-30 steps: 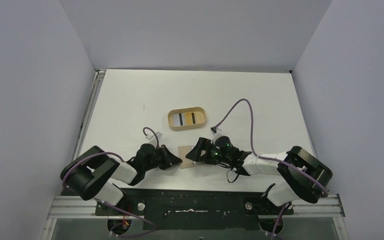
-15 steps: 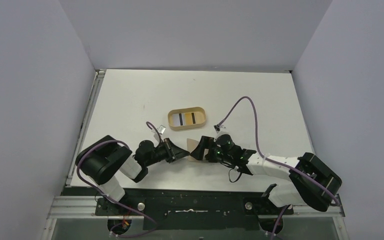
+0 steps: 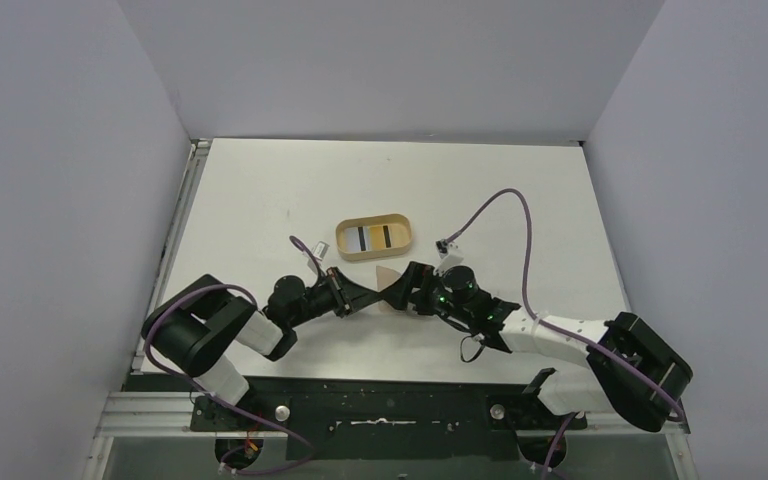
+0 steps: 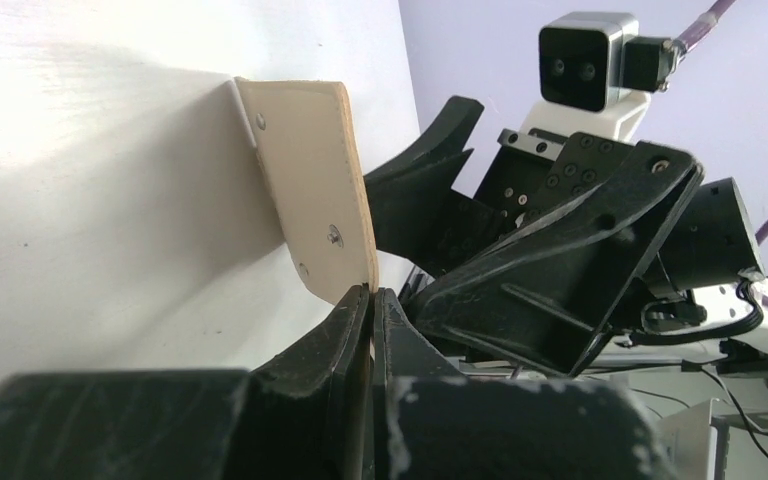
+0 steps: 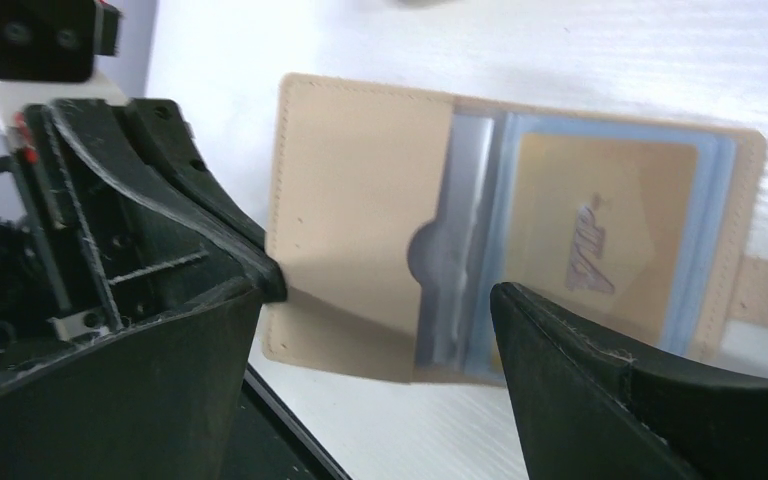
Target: Take the credit cards out of the card holder
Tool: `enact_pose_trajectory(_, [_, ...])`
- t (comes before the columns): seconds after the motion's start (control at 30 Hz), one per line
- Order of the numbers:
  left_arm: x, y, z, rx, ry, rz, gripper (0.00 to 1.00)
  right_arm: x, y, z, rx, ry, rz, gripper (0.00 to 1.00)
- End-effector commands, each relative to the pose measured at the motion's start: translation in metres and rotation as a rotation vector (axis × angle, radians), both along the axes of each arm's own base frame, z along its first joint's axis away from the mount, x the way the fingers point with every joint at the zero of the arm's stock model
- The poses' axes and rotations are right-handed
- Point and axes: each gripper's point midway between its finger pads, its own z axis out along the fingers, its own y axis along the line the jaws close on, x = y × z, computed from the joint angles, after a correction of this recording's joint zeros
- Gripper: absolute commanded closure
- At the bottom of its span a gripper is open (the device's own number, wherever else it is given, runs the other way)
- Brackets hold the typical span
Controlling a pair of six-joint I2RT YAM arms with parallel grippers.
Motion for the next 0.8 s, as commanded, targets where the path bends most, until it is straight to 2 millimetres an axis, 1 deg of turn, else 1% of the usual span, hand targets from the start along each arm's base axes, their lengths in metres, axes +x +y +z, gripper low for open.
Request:
enact_pose_trajectory(0.0, [0.0, -0.009, 0.051, -0.119, -0.143, -0.044, 1.0, 0.016, 0.021, 0.044, 0.188, -0.115, 0.027, 0.11])
enact_pose_trajectory(0.07, [0.001, -0.009, 0.053, -0.122, -0.149, -0.043, 1.0, 0.016, 0.026, 0.056, 0.26, -0.129, 0.052, 0.11])
enact_pose_trajectory(0.17, [0.001, -0.008, 0.053, -0.121, -0.151, -0.04, 1.0, 0.013, 0.032, 0.064, 0.318, -0.123, 0.09, 0.11])
enact_pose_trajectory(0.27, [0.001, -0.006, 0.055, -0.122, -0.157, -0.032, 1.0, 0.009, 0.035, 0.067, 0.35, -0.109, 0.11, 0.11])
enact_pose_trajectory(0.5, [0.008, 0.004, 0.065, -0.138, -0.184, -0.001, 1.0, 0.002, 0.026, 0.065, 0.455, -0.068, 0.11, 0.11])
enact_pose_trajectory(0.63, [0.012, 0.009, 0.07, -0.148, -0.191, 0.006, 1.0, -0.001, 0.025, 0.069, 0.543, -0.059, 0.145, 0.12])
enact_pose_trajectory(0.73, [0.013, 0.011, 0.071, -0.149, -0.191, 0.007, 1.0, -0.005, 0.031, 0.08, 0.625, -0.071, 0.203, 0.12])
enact_pose_trajectory(0.77, [0.013, 0.011, 0.07, -0.147, -0.188, 0.006, 1.0, -0.006, 0.034, 0.088, 0.663, -0.092, 0.228, 0.12])
